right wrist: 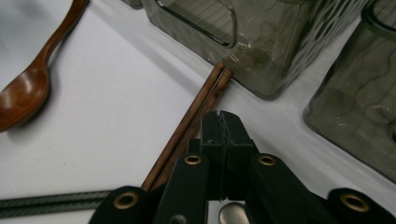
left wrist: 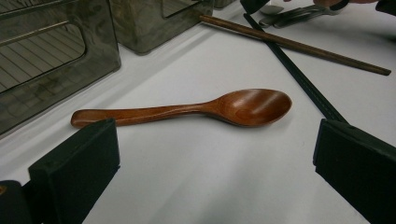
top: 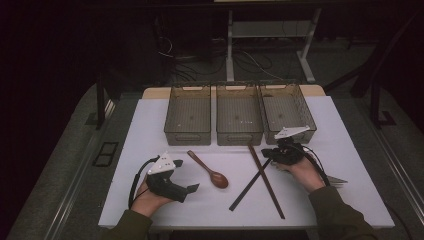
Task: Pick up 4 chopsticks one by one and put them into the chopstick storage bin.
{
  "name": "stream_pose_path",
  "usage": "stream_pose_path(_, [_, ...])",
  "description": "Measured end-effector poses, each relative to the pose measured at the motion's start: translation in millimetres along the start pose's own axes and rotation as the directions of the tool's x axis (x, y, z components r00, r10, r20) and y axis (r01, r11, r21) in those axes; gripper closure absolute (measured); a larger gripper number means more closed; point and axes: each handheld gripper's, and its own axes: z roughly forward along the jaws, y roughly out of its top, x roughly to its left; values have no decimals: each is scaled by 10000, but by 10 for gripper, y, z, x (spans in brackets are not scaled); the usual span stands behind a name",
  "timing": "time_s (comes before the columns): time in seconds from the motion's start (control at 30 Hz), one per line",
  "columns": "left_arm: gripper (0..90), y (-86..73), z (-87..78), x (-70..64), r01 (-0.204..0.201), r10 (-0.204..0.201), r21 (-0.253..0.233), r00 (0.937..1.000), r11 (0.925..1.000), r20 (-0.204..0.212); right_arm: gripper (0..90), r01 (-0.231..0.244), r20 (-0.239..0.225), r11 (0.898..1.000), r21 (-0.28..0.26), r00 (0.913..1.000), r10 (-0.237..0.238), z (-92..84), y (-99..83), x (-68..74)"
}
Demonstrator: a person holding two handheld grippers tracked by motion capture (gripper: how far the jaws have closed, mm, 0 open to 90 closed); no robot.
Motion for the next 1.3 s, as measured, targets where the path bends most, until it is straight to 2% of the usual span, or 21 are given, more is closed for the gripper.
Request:
stream_pose_path(0.63, [0, -17, 0, 10, 135, -135, 39, 9999, 9999, -24, 891, -184, 418, 9981, 591, 9990, 160, 289, 126, -4])
stream_pose_path(1.3, [0, -16, -10, 14, 129, -129, -19, 9999, 9999, -1, 892, 123, 13, 9974, 713, 9999, -124, 401, 182, 118])
